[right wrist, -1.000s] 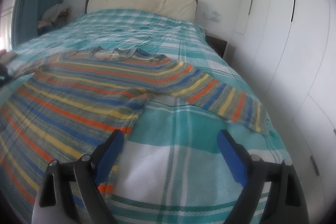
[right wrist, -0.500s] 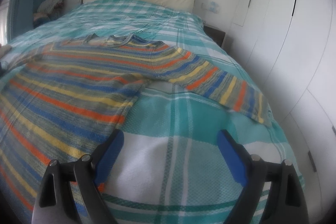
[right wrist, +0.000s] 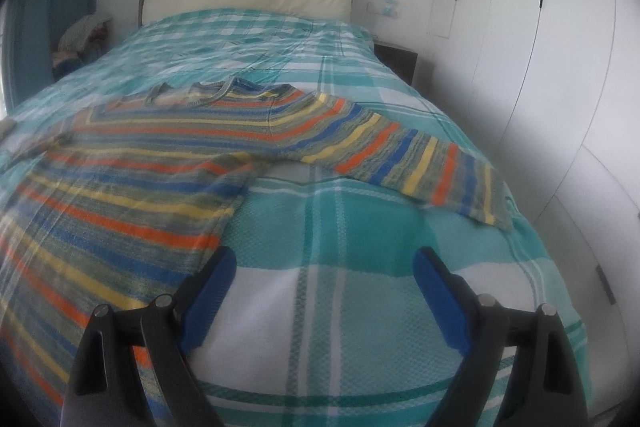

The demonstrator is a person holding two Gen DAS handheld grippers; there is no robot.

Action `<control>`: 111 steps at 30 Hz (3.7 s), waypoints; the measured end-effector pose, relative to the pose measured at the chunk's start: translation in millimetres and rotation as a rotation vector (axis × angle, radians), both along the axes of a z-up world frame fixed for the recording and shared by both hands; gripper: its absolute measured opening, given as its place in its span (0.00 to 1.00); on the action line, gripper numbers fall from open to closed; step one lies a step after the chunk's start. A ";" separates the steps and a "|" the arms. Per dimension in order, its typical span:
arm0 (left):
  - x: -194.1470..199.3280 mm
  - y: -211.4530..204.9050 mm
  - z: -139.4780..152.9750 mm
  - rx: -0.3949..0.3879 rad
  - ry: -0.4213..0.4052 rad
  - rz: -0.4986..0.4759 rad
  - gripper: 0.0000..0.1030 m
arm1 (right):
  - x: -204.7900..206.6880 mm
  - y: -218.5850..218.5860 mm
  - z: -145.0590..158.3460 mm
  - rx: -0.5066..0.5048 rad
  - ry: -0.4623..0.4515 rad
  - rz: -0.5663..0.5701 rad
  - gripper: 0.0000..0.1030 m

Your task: Fold small clothes

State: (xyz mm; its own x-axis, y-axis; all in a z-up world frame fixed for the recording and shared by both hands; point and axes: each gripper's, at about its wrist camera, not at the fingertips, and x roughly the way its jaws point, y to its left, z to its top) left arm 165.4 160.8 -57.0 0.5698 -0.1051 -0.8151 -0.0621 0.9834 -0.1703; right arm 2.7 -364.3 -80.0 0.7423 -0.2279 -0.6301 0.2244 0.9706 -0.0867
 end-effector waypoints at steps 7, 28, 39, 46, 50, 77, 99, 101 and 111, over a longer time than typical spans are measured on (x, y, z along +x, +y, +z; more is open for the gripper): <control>14.7 -44.3 -37.3 0.086 -0.054 -0.092 0.94 | 4.4 -22.1 -17.9 0.120 0.067 -0.052 0.87; 22.6 -41.3 -76.4 0.152 0.057 -0.055 1.00 | 16.2 -21.5 -39.9 0.140 0.134 -0.055 1.00; 23.1 -40.5 -77.5 0.140 0.064 -0.046 1.00 | 16.2 -22.0 -40.0 0.135 0.135 -0.054 1.00; 22.7 -38.9 -77.0 0.130 0.065 -0.044 1.00 | 16.2 -21.9 -40.0 0.134 0.135 -0.054 1.00; 22.6 -38.6 -77.3 0.129 0.063 -0.046 1.00 | 16.4 -21.9 -39.9 0.134 0.135 -0.054 1.00; 24.9 -44.2 -77.6 0.164 0.084 -0.079 1.00 | 16.1 -20.7 -39.9 0.130 0.135 -0.051 1.00; 25.0 -45.9 -78.7 0.173 0.085 -0.079 1.00 | 16.4 -20.4 -39.7 0.127 0.136 -0.049 1.00; 24.8 -45.8 -78.7 0.173 0.085 -0.079 1.00 | 16.3 -20.4 -39.7 0.127 0.136 -0.049 1.00; 24.7 -46.2 -79.0 0.174 0.085 -0.078 1.00 | 16.6 -20.3 -39.6 0.127 0.136 -0.049 1.00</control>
State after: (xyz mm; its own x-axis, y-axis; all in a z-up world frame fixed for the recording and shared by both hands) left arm 190.1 114.5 -136.0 0.4941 0.0001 -0.8694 0.0087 0.9999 0.0051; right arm 19.3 -384.6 -119.6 0.6385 -0.1740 -0.7497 0.2660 0.9640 0.0028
